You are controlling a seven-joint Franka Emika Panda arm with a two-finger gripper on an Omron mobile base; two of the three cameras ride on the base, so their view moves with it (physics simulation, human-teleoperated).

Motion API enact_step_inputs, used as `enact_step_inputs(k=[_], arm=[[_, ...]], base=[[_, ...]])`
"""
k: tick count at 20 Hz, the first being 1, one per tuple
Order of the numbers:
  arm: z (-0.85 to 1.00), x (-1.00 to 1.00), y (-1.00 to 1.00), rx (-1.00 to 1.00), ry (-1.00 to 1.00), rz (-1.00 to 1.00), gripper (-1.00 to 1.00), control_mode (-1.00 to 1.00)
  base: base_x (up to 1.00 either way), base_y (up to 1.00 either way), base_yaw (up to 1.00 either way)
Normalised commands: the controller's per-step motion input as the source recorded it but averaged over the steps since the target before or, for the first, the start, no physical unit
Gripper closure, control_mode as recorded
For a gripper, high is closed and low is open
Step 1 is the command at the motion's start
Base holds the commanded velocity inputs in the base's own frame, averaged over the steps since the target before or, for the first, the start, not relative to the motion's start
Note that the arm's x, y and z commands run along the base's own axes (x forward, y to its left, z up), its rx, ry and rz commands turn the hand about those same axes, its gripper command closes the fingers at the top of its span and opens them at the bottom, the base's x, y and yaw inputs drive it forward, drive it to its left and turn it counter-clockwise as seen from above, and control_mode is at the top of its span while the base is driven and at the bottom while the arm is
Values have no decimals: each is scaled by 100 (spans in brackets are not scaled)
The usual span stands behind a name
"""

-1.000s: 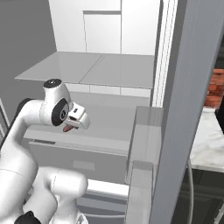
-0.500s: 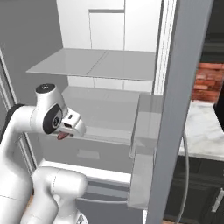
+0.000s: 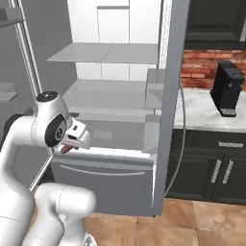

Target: Move the hot dog bun to the plate on the dining table and place the condiment next to that plate. Then navigate to the fridge and take the sausage and place it on the plate as well.

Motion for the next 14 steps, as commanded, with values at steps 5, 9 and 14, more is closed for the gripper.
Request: enact_step_inputs(k=[5, 9, 14], arm=[[0, 0, 0, 0, 0, 0, 100, 100], [0, 0, 0, 0, 0, 0, 100, 100], [0, 0, 0, 0, 0, 0, 100, 100]], base=[[-36, -29, -78], [-20, -42, -79], [-2, -67, -76]])
